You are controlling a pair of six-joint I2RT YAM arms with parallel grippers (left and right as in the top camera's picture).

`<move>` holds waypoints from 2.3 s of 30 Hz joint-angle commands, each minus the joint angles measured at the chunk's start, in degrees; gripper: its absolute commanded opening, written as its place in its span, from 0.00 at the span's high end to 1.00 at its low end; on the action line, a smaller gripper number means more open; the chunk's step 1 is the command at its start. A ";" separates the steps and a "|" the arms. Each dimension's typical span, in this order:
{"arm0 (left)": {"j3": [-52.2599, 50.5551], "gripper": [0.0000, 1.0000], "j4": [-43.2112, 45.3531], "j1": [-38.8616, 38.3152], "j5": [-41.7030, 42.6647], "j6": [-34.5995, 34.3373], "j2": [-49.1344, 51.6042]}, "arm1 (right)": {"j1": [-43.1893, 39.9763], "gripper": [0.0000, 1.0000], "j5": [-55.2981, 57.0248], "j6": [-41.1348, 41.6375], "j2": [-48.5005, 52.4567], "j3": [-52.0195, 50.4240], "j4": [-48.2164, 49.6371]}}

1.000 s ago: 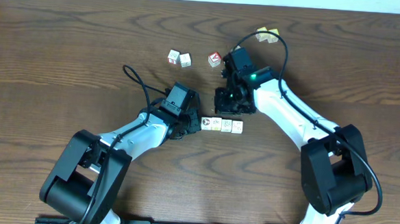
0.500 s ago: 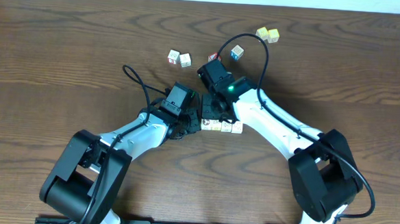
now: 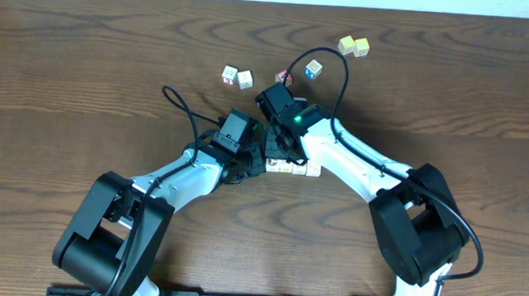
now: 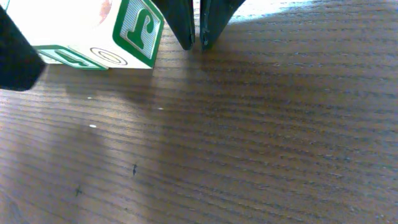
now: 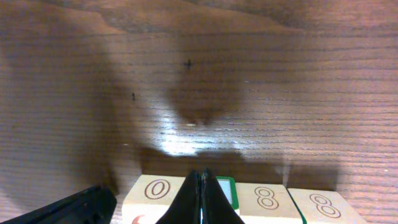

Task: Lift 4 blocks

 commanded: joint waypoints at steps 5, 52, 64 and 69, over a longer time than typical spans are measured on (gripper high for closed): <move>0.02 0.92 -0.96 -0.07 -2.08 0.11 0.15 | -1.49 0.99 0.13 1.01 0.31 0.57 -1.57; 0.02 0.93 -1.99 0.87 -3.37 -0.85 0.15 | -5.66 0.99 -10.67 -0.81 0.31 1.92 -0.28; -1.49 0.92 -5.20 7.08 -3.37 -2.27 0.15 | -3.10 0.98 -10.27 -1.33 0.33 1.44 2.80; -1.49 0.93 -5.18 7.08 -3.37 -2.27 0.15 | -2.16 0.99 -9.60 -0.98 0.33 1.16 2.86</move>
